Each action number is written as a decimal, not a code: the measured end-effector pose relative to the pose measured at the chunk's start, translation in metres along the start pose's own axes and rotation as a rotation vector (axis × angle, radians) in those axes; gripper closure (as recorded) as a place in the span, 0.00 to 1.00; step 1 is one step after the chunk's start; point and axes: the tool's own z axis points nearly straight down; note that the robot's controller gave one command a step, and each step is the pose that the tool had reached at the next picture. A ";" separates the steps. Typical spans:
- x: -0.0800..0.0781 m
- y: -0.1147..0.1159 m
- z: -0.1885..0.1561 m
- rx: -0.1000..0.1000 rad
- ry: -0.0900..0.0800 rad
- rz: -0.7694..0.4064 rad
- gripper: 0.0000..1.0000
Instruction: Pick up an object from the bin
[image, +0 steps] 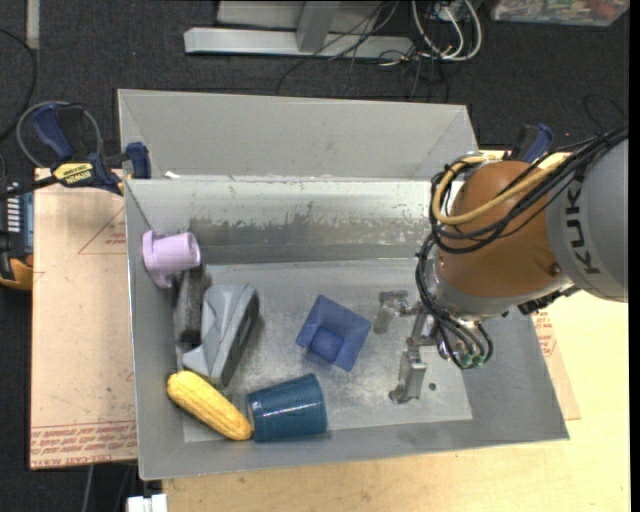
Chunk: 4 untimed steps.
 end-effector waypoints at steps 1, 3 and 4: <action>-0.002 0.000 -0.004 0.000 -0.008 0.000 0.00; -0.064 0.036 0.056 -0.001 -0.013 0.067 0.00; -0.050 0.049 0.103 -0.011 -0.023 0.563 0.00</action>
Offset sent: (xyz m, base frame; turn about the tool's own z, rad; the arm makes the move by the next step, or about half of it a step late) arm 0.0430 0.0466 -0.1116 0.5799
